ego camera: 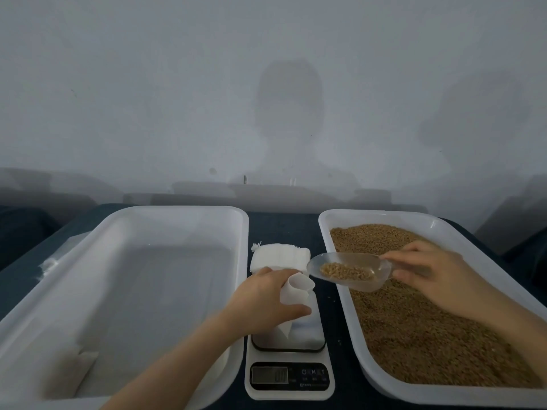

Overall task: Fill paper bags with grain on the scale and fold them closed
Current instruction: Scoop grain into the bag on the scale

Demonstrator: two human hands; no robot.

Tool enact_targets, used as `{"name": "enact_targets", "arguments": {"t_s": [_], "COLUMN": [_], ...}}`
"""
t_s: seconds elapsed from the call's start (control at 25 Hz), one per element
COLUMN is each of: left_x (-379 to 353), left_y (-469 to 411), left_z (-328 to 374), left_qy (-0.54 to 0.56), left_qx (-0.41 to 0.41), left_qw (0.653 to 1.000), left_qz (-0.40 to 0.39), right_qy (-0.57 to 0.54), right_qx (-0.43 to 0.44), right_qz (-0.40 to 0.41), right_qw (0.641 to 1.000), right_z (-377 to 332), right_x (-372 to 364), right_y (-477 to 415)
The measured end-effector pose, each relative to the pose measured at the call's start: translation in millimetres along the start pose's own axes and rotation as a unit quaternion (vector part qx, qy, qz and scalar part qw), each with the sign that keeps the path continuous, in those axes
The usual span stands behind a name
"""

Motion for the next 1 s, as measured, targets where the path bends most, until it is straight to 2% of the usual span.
{"name": "enact_targets", "arguments": {"t_s": [0.32,0.6,0.84,1.0], "left_x": [0.4,1.0,0.0,1.4], "left_y": [0.2,0.0,0.4,-0.3], "left_z": [1.1,3.0,2.2,5.9], "left_qy": [0.003,0.015,-0.007,0.009], "left_qx": [-0.011,-0.026,-0.030,-0.053], "left_qw": [1.000,1.000,0.999,0.998], "left_qz": [-0.005,-0.001,-0.012,-0.008], "right_qy": [0.065,0.073,0.101,0.117], "right_qx": [0.011,0.025,0.068,0.076], "right_qz": [0.013,-0.003,0.043,0.020], "right_qw": [0.998,0.997,0.992,0.990], "right_z": [-10.3,-12.5,-26.5,-33.8], "right_x": [-9.3,-9.8,-7.6,-9.1], "right_y": [-0.1,-0.1,-4.2,-2.5]}}
Point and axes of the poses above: each hand's wrist, its own y-axis away from the middle knuckle, its own x-axis out of the back of the hand, z = x × y, the point moved 4 cm from there along -y, towards the middle knuckle, and after that the axes turned 10 degrees about z, right-handed, at the moved point
